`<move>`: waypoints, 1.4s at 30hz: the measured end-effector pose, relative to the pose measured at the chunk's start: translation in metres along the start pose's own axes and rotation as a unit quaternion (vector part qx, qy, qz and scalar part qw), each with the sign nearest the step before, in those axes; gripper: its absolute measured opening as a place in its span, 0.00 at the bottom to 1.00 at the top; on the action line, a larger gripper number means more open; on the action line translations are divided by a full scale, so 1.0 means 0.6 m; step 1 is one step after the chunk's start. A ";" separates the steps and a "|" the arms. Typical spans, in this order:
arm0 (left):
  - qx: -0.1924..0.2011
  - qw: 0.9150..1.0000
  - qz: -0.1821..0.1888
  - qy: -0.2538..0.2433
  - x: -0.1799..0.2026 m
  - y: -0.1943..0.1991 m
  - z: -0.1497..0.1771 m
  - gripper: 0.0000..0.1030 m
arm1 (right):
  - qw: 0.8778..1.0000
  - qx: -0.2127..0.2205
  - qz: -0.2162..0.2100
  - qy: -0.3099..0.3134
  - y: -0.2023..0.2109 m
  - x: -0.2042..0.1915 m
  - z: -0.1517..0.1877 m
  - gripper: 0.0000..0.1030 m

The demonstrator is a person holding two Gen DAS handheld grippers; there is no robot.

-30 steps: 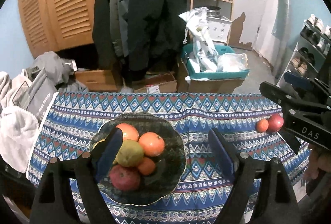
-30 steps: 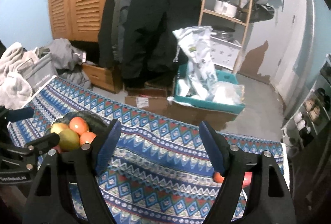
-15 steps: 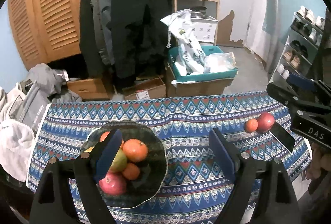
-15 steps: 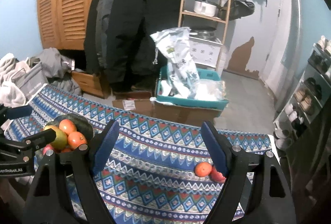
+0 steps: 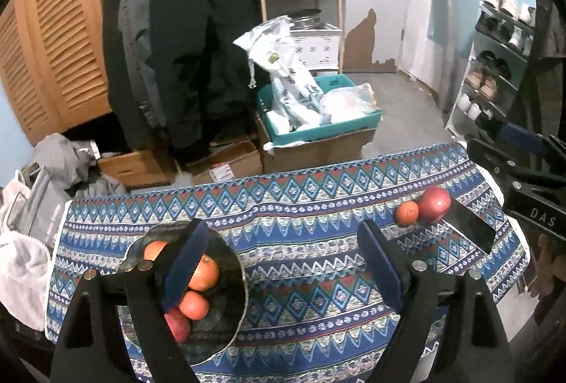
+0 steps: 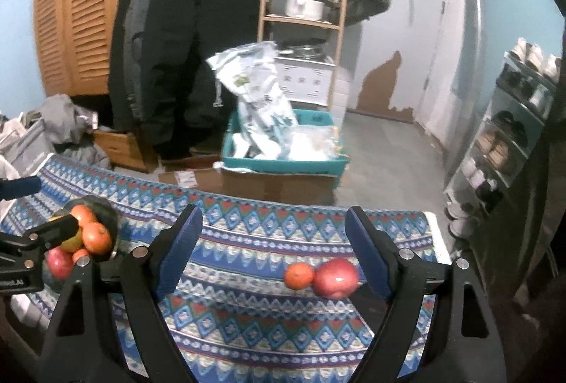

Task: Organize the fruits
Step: 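Grasp the red apple with the right tool while the left tool approaches the tangerine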

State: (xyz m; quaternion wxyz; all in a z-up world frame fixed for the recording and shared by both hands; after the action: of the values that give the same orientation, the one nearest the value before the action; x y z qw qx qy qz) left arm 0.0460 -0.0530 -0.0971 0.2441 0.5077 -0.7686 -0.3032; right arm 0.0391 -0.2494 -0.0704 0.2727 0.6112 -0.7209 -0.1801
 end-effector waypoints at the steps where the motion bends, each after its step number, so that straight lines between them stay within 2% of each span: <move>1: 0.000 1.000 0.002 -0.002 0.005 -0.002 -0.001 0.85 | 1.000 0.000 0.005 -0.002 0.000 0.008 0.001 0.80; 11: -0.013 1.000 0.011 -0.026 0.056 -0.034 -0.010 0.85 | 0.999 -0.012 0.041 -0.033 -0.006 0.100 0.022 0.80; 21: -0.029 0.998 0.017 -0.044 0.100 -0.074 -0.015 0.85 | 0.996 -0.039 0.056 -0.055 -0.027 0.162 0.051 0.81; 32: -0.056 0.996 0.022 -0.068 0.133 -0.135 -0.013 0.85 | 0.994 -0.089 0.040 -0.051 -0.093 0.173 0.085 0.81; 39: -0.094 0.993 0.029 -0.068 0.141 -0.205 0.002 0.85 | 0.989 -0.138 0.013 -0.046 -0.169 0.156 0.105 0.81; 42: -0.097 0.993 0.030 -0.063 0.139 -0.228 0.004 0.85 | 0.986 -0.162 0.001 -0.042 -0.203 0.146 0.120 0.81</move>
State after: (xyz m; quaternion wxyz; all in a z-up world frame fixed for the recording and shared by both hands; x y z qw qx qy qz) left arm 0.1004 -0.1710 -0.1911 0.2525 0.4383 -0.7640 -0.4006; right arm 0.0813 -0.3637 -0.1843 0.3382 0.5497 -0.6937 -0.3199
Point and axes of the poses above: each gripper's, at about its wrist camera, not at the fingertips, and y roughly against the way its jaws point, x to its right, z to its underside, the point moved 3 cm from there along -y, roughly the way its jaws point, and after that the axes turned 9 degrees about z, right-handed, at the moved point
